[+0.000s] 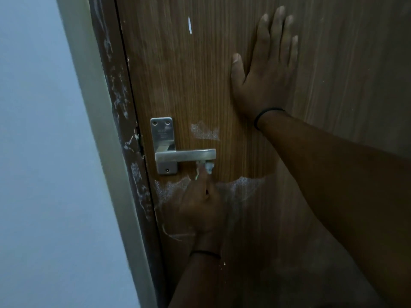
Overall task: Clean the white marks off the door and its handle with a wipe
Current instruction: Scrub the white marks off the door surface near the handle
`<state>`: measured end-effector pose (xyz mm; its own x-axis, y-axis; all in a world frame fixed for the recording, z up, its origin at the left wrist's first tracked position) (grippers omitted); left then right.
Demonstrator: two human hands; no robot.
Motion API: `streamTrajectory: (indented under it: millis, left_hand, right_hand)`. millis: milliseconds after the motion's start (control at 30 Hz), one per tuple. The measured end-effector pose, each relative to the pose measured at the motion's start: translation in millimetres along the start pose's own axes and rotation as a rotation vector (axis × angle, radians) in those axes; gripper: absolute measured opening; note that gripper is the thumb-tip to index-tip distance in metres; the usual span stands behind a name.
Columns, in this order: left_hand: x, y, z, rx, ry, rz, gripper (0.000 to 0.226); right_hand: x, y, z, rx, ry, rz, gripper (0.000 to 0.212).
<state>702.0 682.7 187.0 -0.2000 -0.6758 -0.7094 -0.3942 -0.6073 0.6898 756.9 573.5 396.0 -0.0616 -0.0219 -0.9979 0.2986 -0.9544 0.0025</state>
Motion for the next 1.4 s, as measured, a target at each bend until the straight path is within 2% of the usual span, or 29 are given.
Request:
streamTrajectory:
  millis: [67, 167, 333, 433, 567, 633, 767, 900, 967, 1167, 1300, 1333, 1400]
  left_hand:
    - [-8.2, 3.0, -5.8, 0.005, -0.040, -0.073, 0.017]
    - [-4.6, -2.9, -1.7, 0.003, -0.065, -0.060, 0.011]
    - [17.6, -21.3, 15.9, -0.079, -0.123, -0.065, 0.022]
    - [0.8, -7.2, 9.0, -0.153, -0.069, -0.095, 0.013]
    - [-12.4, 4.9, 2.4, -0.098, 0.021, -0.078, 0.006]
    - [-2.7, 4.4, 1.4, -0.131, 0.022, -0.073, 0.018]
    - [22.4, 3.3, 0.2, -0.285, -0.179, -0.124, 0.050]
    - [17.2, 8.9, -10.9, -0.354, -0.290, -0.095, 0.052]
    - [7.0, 17.4, -18.3, -0.350, -0.315, -0.084, 0.060]
    - [-28.7, 31.8, -39.1, -0.335, -0.213, -0.134, 0.065]
    - [5.0, 34.1, -39.7, -0.358, -0.442, -0.406, 0.062]
    - [5.5, 31.7, -37.5, -0.367, -0.459, -0.429, 0.061]
    - [-8.3, 26.2, -32.1, -0.376, -0.392, -0.350, 0.061]
  right_hand:
    - [-4.2, 0.9, -0.3, 0.003, 0.006, -0.005, 0.071]
    - [-1.7, 1.6, -0.2, 0.003, 0.006, 0.008, 0.071]
    - [-1.4, 1.1, -1.1, 0.003, 0.023, 0.008, 0.071]
    - [-1.5, 1.4, -2.4, -0.002, 0.047, 0.003, 0.070]
    - [-1.7, 2.2, -3.7, 0.020, 0.030, 0.003, 0.070]
    - [-1.5, 2.1, -4.5, 0.032, 0.036, 0.004, 0.070]
    - [-1.8, 3.1, -5.5, 0.028, 0.038, 0.003, 0.070]
    - [-1.8, 3.0, -6.5, 0.041, 0.011, 0.000, 0.071]
    - [-2.2, 3.6, -6.1, 0.047, 0.009, 0.000, 0.071]
    - [-1.8, 4.0, -7.1, 0.006, 0.060, 0.008, 0.070]
    - [-2.1, 4.6, -6.3, -0.025, 0.046, 0.001, 0.071]
    - [-2.2, 4.6, -5.6, -0.041, 0.039, 0.001, 0.072]
    - [-2.0, 4.8, -4.2, -0.049, 0.033, -0.001, 0.072]
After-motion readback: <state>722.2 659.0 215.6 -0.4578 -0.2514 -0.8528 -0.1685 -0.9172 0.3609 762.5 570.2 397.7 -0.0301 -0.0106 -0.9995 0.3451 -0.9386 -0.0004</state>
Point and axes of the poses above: each hand's wrist, its own x-axis away from the middle knuckle, its own z-axis out of the back of the hand, y = z × x, the point moved 1 cm from there along -x, towards the middle knuckle, and after that the axes turned 9 degrees about z, right-handed, at the moved point
